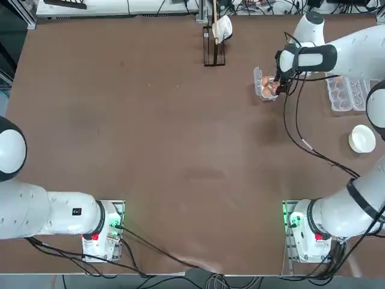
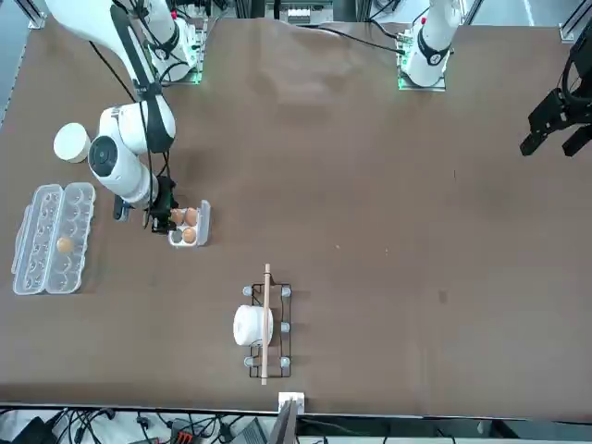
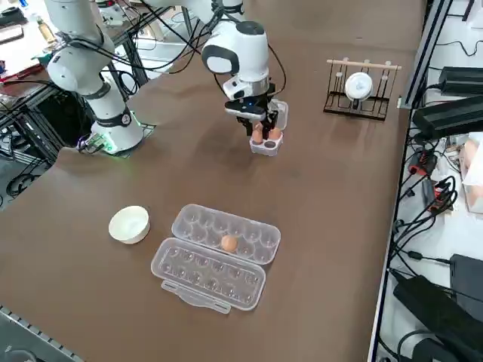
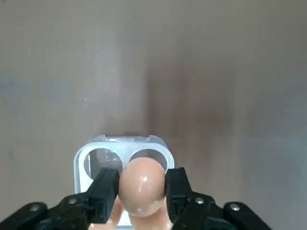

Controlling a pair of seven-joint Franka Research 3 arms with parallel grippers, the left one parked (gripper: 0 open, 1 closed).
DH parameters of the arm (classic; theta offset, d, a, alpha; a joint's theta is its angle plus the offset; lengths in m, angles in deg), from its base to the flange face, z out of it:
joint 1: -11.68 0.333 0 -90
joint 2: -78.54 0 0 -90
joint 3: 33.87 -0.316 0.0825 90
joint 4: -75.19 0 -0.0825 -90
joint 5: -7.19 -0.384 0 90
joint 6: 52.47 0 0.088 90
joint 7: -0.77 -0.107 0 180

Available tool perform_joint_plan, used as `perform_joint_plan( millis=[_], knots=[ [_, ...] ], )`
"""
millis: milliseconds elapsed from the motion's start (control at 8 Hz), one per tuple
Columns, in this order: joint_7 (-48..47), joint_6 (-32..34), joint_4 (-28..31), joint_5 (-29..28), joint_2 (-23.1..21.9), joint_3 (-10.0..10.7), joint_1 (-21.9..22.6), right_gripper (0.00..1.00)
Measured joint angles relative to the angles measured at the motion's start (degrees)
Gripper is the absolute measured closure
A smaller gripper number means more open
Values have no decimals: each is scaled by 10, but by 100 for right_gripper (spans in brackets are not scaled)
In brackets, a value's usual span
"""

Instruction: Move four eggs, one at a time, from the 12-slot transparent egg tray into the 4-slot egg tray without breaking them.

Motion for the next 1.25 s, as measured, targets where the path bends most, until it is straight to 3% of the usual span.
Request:
perform_joint_plan(
  millis=[375, 625, 875, 1250],
  knots=[
    [0, 0, 0, 0, 1, 0, 0, 28],
    [3, 2, 0, 0, -1, 0, 1, 1],
    [32, 24, -20, 0, -13, 2, 1, 0],
    [139, 139, -101, 1, -42, 20, -42, 0]
  ],
)
